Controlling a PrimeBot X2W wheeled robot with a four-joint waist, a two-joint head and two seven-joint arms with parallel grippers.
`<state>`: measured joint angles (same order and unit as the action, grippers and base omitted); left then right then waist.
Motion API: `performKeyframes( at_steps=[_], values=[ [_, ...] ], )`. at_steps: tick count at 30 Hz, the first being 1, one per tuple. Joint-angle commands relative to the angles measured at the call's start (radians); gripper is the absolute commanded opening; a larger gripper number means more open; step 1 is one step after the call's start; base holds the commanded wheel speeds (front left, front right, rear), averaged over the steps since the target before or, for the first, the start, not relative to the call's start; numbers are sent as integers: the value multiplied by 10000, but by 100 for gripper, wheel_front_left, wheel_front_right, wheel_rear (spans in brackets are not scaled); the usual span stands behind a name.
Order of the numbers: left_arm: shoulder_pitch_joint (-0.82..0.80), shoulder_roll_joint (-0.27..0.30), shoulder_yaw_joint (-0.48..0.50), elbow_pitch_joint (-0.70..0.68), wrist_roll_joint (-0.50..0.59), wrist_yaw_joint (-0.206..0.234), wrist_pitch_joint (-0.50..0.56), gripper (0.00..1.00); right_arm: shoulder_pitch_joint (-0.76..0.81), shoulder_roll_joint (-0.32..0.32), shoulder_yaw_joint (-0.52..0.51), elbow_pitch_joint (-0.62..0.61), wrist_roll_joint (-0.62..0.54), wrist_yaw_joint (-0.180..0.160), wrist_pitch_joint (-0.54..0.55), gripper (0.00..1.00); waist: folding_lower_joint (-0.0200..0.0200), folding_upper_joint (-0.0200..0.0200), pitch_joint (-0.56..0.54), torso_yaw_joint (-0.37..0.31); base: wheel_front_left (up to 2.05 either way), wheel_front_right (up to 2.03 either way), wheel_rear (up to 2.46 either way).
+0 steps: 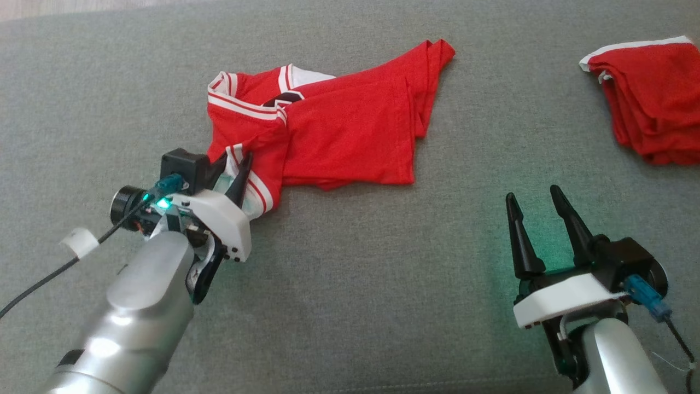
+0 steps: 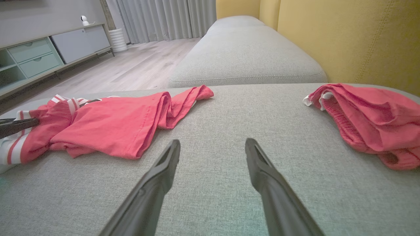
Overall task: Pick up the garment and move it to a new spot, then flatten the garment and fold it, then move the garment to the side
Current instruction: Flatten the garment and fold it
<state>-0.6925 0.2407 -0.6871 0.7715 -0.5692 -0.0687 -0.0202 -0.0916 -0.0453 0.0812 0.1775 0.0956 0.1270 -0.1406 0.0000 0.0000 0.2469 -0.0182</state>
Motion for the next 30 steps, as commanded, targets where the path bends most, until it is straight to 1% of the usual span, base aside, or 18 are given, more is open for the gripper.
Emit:
performKeyframes(
  at_steps=[1, 3, 7, 8, 10, 15, 17, 19, 21, 23, 24, 25, 27, 30],
  values=[
    [-431, 232, 185, -240, 147, 85, -155, 42, -186, -49, 205, -252, 10, 37, -102, 100, 0, 0, -29, -3, 0, 0, 0],
    [-358, 232, 142, -325, 198, 154, -285, 46, -161, -49, 191, -231, 25, 37, -105, 100, 0, 0, -68, 6, 0, 0, 0],
    [-224, 255, 67, -519, 271, 253, -420, 49, -118, -49, 194, -213, 47, 37, -112, 100, 0, 0, -117, 29, 0, 0, 0],
    [-126, 283, 24, -661, 310, 313, -504, 54, -90, -49, 204, -199, 57, 37, -121, 100, 0, 0, -144, 50, 0, 0, 0],
    [-31, 309, -27, -805, 357, 376, -579, 69, -66, -49, 222, -184, 65, 37, -123, 100, 0, 0, -173, 66, 0, 0, 0],
    [170, 312, -155, -1062, 408, 476, -567, 66, -33, -49, 278, -165, 77, 37, -107, 100, 0, 0, -224, 69, 0, 0, 0],
    [253, 334, -203, -1161, 405, 500, -520, 59, -26, -49, 305, -162, 83, 37, -95, 100, 0, 0, -238, 54, 0, 0, 0],
    [321, 365, -250, -1239, 404, 525, -450, 49, -18, -49, 322, -158, 86, 37, -87, 100, 0, 0, -241, 34, 0, 0, 0],
    [364, 388, -275, -1275, 368, 537, -340, 47, -17, -49, 324, -154, 83, 37, -80, 100, 0, 0, -228, 16, 0, 0, 0],
    [350, 431, -281, -1271, 358, 572, -269, 42, -31, -49, 329, -150, 83, 37, -75, 100, 0, 0, -213, -9, 0, 0, 0],
    [328, 448, -263, -1256, 343, 600, -251, 35, -43, -49, 331, -146, 85, 37, -76, 100, 0, 0, -210, -23, 0, 0, 0],
    [301, 465, -241, -1239, 329, 633, -241, 25, -56, -49, 335, -139, 89, 37, -78, 100, 0, 0, -209, -38, 0, 0, 0],
    [246, 503, -208, -1223, 335, 702, -283, 0, -77, -49, 336, -123, 104, 37, -87, 100, 0, 0, -221, -58, 0, 0, 0],
    [241, 537, -54, -1349, 278, 845, -585, 0, -77, -49, 302, -84, 129, 37, -110, 100, 0, 0, -299, -61, 0, 0, 0]
  ],
)
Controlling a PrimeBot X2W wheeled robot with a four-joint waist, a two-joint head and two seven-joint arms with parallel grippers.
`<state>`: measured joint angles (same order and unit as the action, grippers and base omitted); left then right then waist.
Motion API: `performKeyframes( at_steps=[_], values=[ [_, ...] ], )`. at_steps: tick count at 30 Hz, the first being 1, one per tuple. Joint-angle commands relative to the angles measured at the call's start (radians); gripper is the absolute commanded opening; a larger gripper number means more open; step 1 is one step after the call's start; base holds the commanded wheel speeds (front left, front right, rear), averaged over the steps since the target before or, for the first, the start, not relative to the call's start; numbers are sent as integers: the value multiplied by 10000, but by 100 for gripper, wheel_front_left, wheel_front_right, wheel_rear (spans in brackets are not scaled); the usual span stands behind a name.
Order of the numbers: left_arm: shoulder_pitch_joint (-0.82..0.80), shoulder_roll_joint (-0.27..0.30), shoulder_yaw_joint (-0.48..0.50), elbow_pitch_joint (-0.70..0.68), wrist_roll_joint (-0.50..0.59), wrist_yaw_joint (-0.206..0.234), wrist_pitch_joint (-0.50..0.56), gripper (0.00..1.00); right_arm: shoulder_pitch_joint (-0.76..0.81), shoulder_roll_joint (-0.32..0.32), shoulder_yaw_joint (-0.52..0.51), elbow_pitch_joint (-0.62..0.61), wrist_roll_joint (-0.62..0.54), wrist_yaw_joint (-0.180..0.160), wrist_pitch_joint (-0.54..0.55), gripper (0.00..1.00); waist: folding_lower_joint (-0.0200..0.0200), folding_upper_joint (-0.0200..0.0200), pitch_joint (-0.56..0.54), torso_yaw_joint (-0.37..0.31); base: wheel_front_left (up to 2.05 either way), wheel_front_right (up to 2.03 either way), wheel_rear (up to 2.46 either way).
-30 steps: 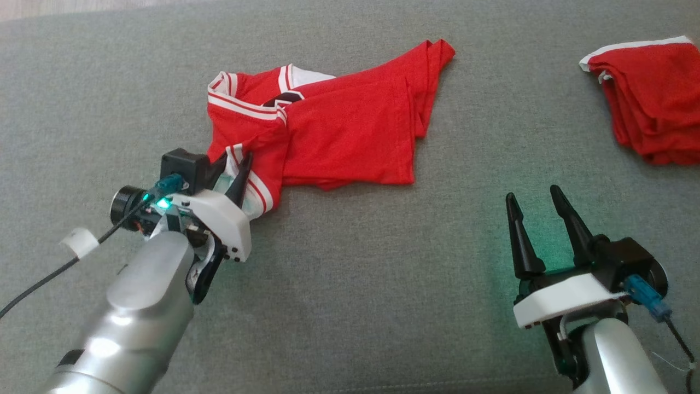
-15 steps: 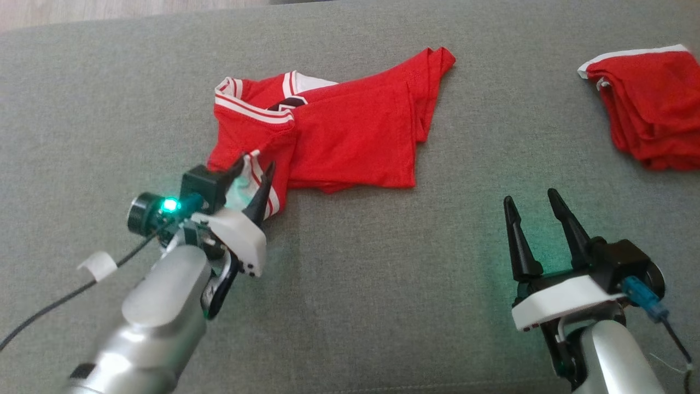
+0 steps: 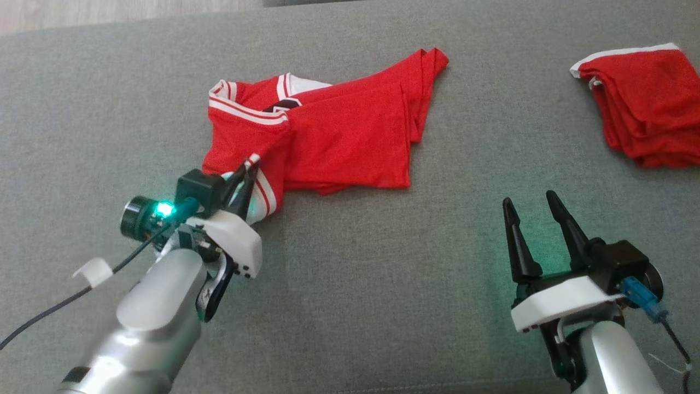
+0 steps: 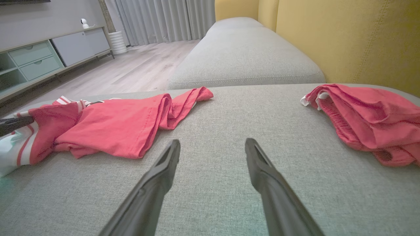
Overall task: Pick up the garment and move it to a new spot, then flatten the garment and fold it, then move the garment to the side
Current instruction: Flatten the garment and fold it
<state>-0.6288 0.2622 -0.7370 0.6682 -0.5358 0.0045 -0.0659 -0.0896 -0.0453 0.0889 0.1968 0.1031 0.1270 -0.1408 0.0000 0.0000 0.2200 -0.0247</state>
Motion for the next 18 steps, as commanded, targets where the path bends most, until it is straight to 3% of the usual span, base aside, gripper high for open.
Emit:
performKeyframes(
  at_steps=[1, 10, 18],
  values=[
    [-361, 350, 512, -391, -72, 186, -276, 0, -85, -49, 204, -255, 62, 37, -116, 100, 0, 0, -84, 15, 0, 0, 0],
    [795, 711, 932, -2441, -210, 1086, -1108, 0, 158, -49, -59, -55, 191, 37, -219, 100, 0, 0, -704, 414, 0, 0, 0],
    [2544, 1592, 1306, -5783, -63, 2637, -885, 0, 352, -49, -102, 67, 323, 37, -270, 100, 0, 0, -1096, 719, 0, 0, 0]
  ],
)
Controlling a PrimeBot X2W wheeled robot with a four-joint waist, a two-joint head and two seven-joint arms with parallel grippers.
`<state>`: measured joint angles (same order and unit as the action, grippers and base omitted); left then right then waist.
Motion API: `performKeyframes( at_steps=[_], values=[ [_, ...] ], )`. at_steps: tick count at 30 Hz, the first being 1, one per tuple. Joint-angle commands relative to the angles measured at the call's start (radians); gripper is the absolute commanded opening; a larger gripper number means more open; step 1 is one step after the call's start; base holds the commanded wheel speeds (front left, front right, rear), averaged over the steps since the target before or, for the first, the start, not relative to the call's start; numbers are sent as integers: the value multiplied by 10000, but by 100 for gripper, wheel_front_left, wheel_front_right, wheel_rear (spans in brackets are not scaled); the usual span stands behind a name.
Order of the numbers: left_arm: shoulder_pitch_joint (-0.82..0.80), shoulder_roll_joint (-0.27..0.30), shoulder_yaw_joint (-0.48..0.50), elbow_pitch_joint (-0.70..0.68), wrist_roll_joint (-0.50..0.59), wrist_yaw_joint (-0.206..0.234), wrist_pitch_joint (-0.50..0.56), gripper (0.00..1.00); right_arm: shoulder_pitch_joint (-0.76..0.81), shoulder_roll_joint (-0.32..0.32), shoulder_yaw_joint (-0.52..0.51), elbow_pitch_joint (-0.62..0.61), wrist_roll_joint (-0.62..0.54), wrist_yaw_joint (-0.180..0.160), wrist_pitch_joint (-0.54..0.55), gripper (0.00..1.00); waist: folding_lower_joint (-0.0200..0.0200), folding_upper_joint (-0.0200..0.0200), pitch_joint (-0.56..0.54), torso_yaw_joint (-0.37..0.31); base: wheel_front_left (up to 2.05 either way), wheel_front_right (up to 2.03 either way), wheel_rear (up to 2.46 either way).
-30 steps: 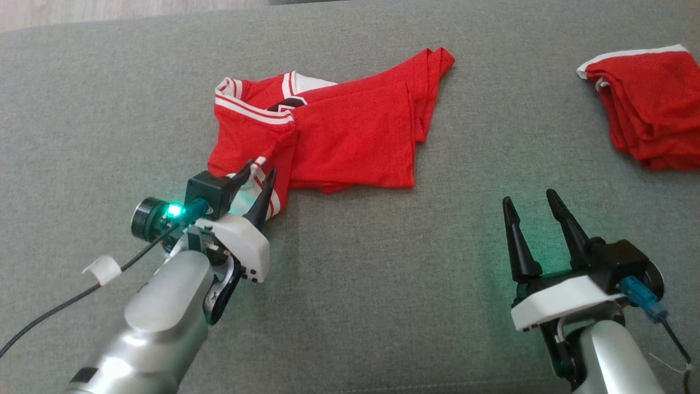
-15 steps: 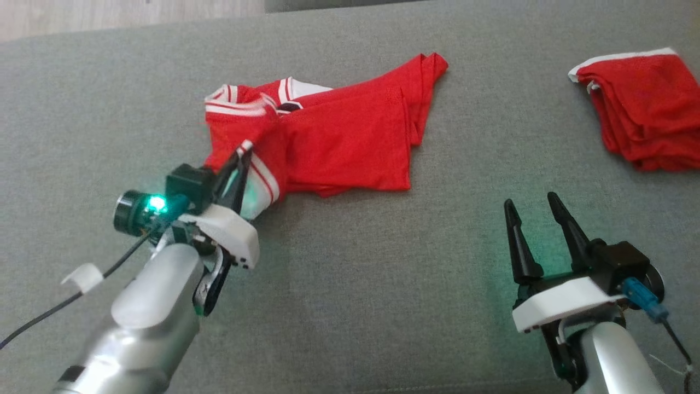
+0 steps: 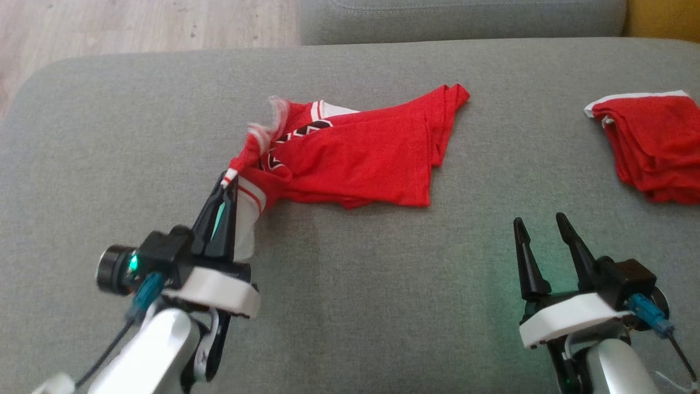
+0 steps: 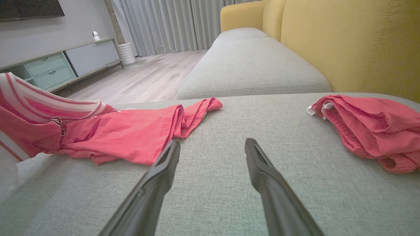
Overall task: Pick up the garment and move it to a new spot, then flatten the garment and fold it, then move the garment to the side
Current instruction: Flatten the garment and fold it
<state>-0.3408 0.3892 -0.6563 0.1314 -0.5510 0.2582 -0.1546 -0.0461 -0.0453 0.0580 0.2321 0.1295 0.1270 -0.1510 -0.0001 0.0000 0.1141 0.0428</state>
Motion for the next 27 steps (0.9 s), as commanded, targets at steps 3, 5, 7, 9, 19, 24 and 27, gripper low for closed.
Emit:
performKeyframes(
  at_steps=[3, 5, 7, 9, 19, 24, 27],
  values=[
    [190, 634, 570, -1696, 228, 684, 309, 0, -78, -49, 199, -271, 61, 37, -177, 100, 1, 0, -42, 66, 0, 0, 0],
    [473, 756, 616, -2222, 175, 921, 535, 0, -99, -49, 196, -272, 62, 37, -187, 100, 1, 0, 1, 56, 0, 0, 0],
    [588, 778, 663, -2355, 97, 996, 600, 0, -115, -49, 193, -273, 61, 37, -192, 100, 1, 0, 32, 47, 0, 0, 0],
    [766, 852, 743, -2396, 20, 1162, 726, 0, -161, -49, 224, -274, 66, 37, -195, 100, 1, 0, 112, -8, 0, 0, 0],
    [590, 623, 1841, -537, -994, 1156, 188, 0, -477, -49, 261, -325, -14, 37, -218, 100, 1, 0, 777, -332, 0, 0, 0],
    [-196, 407, 2181, 709, -1244, 850, -187, 0, -675, -49, 302, -337, -72, 37, -229, 100, 1, 0, 1119, -481, 0, 0, 0],
    [-622, 281, 2372, 1454, -1325, 807, -373, 0, -787, -49, 339, -331, -87, 37, -230, 100, 1, 0, 1244, -552, 0, 0, 0]
  ],
)
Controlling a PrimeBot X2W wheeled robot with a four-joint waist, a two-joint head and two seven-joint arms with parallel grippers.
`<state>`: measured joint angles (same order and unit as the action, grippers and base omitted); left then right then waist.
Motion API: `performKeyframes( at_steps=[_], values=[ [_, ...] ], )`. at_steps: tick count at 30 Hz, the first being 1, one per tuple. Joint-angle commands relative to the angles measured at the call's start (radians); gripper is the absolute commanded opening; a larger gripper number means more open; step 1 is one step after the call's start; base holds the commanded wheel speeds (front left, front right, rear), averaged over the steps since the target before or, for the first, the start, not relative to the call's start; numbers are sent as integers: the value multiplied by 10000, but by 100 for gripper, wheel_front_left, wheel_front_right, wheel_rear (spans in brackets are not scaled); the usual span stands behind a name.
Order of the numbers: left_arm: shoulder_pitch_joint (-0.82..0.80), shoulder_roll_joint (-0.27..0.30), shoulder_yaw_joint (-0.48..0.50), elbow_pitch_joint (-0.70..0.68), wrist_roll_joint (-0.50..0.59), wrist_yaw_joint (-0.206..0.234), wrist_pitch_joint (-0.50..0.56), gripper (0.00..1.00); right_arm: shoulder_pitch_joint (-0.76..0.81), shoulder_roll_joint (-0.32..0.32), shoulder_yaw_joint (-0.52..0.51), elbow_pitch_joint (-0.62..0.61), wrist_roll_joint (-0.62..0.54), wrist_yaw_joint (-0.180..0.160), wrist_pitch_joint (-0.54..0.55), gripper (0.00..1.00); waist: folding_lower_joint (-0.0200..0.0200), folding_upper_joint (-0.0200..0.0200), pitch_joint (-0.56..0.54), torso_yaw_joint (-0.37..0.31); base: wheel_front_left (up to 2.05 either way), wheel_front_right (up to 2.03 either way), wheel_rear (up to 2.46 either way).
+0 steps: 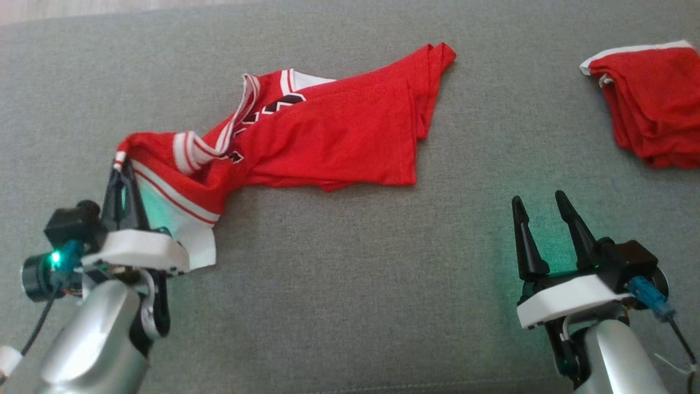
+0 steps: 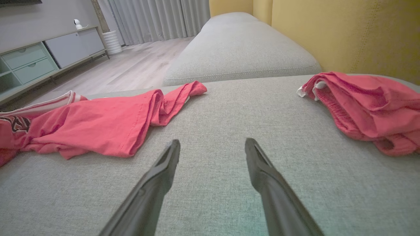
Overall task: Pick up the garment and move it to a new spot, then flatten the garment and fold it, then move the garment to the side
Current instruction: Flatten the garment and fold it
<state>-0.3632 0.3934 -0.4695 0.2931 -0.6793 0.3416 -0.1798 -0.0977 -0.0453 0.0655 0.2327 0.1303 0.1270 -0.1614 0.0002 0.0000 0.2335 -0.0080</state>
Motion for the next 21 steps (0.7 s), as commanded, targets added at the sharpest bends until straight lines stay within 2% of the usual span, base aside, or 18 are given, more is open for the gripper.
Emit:
performKeyframes(
  at_steps=[1, 3, 4, 5, 6, 14, 21],
  values=[
    [-519, 224, 547, 102, -32, -12, -168, 0, -294, -49, 261, -329, -104, 37, -128, 100, -2, 0, 71, -59, 0, 0, 0],
    [-830, 192, 578, 852, 55, 46, -250, 0, -347, -49, 234, -290, -141, 37, -134, 100, -2, 0, 104, -90, 0, 0, 0],
    [-902, 160, 577, 1058, 67, 58, -269, 21, -355, -49, 225, -276, -148, 37, -135, 100, -2, 0, 97, -94, 0, 0, 0],
    [-963, 128, 557, 1243, 67, 31, -278, 51, -359, -49, 216, -260, -154, 37, -135, 100, -2, 0, 83, -95, 0, 0, 0],
    [-1019, 97, 537, 1398, 67, -14, -298, 100, -359, -49, 211, -243, -158, 37, -136, 100, -2, 0, 63, -97, 0, 0, 0],
    [-865, -226, 352, 1831, -6, -574, -570, 100, -219, -49, 154, -124, -124, 37, -129, 100, -2, 0, -407, 68, 0, 0, 0],
    [151, -347, 280, 1148, 85, -693, -745, 100, 34, -49, 132, -16, -44, 37, -125, 100, -2, 0, -1028, 305, 0, 0, 0]
  ],
)
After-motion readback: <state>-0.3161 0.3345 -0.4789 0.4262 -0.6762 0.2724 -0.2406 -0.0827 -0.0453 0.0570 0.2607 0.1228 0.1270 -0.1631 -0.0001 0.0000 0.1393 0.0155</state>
